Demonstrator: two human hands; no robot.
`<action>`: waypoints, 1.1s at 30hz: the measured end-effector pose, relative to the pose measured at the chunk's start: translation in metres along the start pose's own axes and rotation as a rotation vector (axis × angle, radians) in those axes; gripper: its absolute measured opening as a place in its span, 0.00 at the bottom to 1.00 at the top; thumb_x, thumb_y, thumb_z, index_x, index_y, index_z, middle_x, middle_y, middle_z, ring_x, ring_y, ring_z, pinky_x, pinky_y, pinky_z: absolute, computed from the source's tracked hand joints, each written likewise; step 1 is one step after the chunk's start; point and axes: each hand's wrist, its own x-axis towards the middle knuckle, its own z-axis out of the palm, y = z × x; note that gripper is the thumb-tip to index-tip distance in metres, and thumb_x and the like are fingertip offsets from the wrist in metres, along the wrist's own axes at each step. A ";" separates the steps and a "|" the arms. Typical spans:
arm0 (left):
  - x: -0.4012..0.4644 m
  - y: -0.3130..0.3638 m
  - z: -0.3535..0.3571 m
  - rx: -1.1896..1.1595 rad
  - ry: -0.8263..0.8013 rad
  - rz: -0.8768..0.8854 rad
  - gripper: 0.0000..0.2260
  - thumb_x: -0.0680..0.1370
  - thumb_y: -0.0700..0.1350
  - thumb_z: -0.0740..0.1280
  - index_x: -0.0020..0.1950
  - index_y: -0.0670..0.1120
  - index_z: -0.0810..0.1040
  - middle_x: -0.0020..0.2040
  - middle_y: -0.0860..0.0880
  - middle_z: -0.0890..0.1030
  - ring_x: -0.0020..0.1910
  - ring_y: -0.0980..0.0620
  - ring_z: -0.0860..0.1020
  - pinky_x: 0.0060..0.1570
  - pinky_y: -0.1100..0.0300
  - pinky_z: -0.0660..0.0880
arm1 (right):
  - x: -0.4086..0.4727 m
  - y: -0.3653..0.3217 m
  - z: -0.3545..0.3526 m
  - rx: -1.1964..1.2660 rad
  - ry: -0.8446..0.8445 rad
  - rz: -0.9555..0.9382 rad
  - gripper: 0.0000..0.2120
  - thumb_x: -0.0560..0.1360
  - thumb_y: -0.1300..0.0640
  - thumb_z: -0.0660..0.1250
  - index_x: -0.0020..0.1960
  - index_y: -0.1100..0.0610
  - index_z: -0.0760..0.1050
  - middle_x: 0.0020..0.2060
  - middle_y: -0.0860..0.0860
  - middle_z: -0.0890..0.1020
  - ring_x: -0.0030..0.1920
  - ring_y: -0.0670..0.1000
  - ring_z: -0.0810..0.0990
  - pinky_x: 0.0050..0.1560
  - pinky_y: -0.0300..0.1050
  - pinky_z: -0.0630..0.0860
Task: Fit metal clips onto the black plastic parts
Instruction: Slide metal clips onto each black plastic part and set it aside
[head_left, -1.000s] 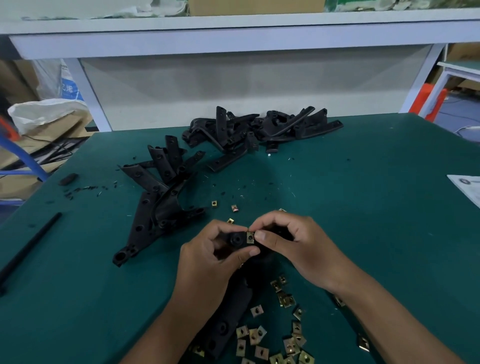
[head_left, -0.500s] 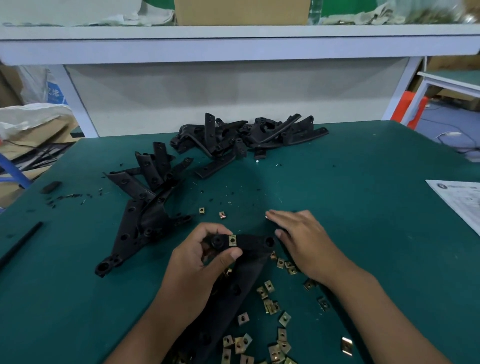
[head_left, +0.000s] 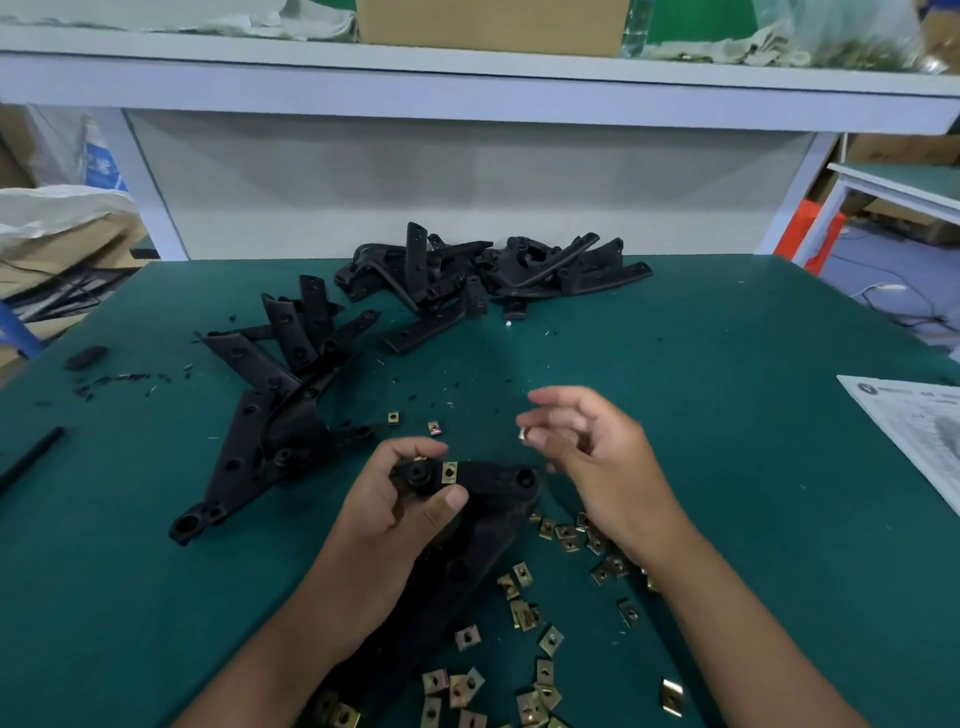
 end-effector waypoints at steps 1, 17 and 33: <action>0.000 0.000 0.000 -0.031 -0.001 -0.015 0.19 0.71 0.43 0.73 0.61 0.48 0.76 0.40 0.54 0.82 0.38 0.58 0.79 0.40 0.68 0.77 | 0.000 -0.002 0.001 0.083 -0.027 0.025 0.14 0.79 0.64 0.69 0.61 0.49 0.77 0.51 0.45 0.87 0.51 0.45 0.85 0.46 0.35 0.78; 0.000 -0.002 -0.004 -0.099 -0.090 -0.012 0.11 0.73 0.43 0.73 0.54 0.50 0.81 0.44 0.49 0.83 0.43 0.54 0.81 0.44 0.64 0.79 | -0.005 -0.009 0.006 0.319 -0.112 0.163 0.12 0.73 0.60 0.69 0.56 0.53 0.79 0.46 0.48 0.85 0.47 0.47 0.83 0.46 0.43 0.75; -0.001 0.000 -0.004 0.051 -0.156 0.030 0.06 0.68 0.45 0.78 0.43 0.51 0.88 0.38 0.52 0.86 0.37 0.59 0.82 0.38 0.68 0.76 | -0.015 -0.027 0.010 0.300 -0.319 0.168 0.08 0.68 0.51 0.76 0.47 0.46 0.85 0.48 0.48 0.87 0.50 0.47 0.83 0.55 0.53 0.74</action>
